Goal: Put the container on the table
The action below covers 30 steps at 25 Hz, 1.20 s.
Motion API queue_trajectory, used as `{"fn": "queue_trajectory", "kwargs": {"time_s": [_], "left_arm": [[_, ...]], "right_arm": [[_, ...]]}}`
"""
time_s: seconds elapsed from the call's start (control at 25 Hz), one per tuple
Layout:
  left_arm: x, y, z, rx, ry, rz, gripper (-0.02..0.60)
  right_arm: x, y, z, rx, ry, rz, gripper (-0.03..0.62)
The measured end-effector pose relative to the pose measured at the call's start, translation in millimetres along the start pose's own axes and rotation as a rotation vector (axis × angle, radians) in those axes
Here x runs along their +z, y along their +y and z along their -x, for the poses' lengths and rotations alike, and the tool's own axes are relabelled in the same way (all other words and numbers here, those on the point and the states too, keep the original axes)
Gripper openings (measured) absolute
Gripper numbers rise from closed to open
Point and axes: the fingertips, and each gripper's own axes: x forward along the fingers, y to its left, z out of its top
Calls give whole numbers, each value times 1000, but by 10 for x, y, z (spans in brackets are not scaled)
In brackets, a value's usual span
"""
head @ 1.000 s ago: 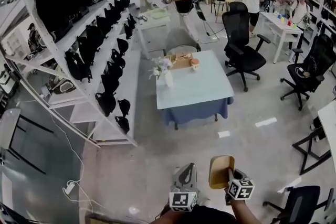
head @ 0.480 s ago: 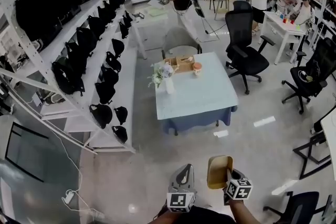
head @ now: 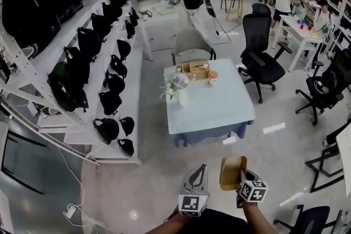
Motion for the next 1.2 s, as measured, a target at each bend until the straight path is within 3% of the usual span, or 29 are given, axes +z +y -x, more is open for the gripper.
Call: {"fn": "queue_trajectory", "kwargs": {"time_s": [0.4,0.76,1.2], "left_arm": [[78,605,-312,-62,24,28,11],[120,958,-466,-93,10,52,11],[189,1254,-722,-18,-3,73,11]], "right_arm": [[322,480,-595,-1,1,7,2],[287,737,-846,7,34,14,3],[561,787,-1204,35,28,7,2]]}}
